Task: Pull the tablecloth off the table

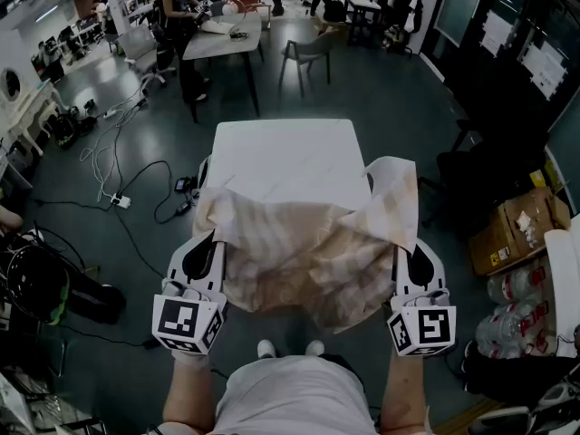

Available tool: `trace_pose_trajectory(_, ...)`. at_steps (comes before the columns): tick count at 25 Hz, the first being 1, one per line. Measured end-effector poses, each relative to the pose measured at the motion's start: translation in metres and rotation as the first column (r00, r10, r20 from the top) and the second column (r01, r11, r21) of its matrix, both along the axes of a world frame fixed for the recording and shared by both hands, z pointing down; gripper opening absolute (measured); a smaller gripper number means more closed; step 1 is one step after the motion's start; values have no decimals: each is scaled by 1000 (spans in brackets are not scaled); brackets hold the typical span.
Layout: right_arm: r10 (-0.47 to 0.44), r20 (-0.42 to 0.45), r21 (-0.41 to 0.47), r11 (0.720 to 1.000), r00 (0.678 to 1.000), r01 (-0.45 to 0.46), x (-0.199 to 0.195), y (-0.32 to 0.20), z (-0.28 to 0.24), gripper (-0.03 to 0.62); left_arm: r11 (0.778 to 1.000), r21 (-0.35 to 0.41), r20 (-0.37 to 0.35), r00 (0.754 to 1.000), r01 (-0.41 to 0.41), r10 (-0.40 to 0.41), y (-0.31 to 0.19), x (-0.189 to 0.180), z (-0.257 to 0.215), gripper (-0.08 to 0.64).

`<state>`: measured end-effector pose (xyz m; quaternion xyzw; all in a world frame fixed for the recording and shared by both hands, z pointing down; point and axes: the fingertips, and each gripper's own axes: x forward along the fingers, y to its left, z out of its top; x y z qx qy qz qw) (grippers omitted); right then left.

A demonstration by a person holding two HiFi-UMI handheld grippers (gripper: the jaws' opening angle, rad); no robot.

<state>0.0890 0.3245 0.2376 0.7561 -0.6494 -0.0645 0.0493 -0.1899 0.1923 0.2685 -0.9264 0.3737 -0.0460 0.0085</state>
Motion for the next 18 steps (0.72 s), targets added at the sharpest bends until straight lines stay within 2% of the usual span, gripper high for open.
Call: trace_pose_trajectory(18,24,1,-7,1000,1000,-24,14,0,4,27,1000,-12,6,1000,6,-6,-6,2,5,13)
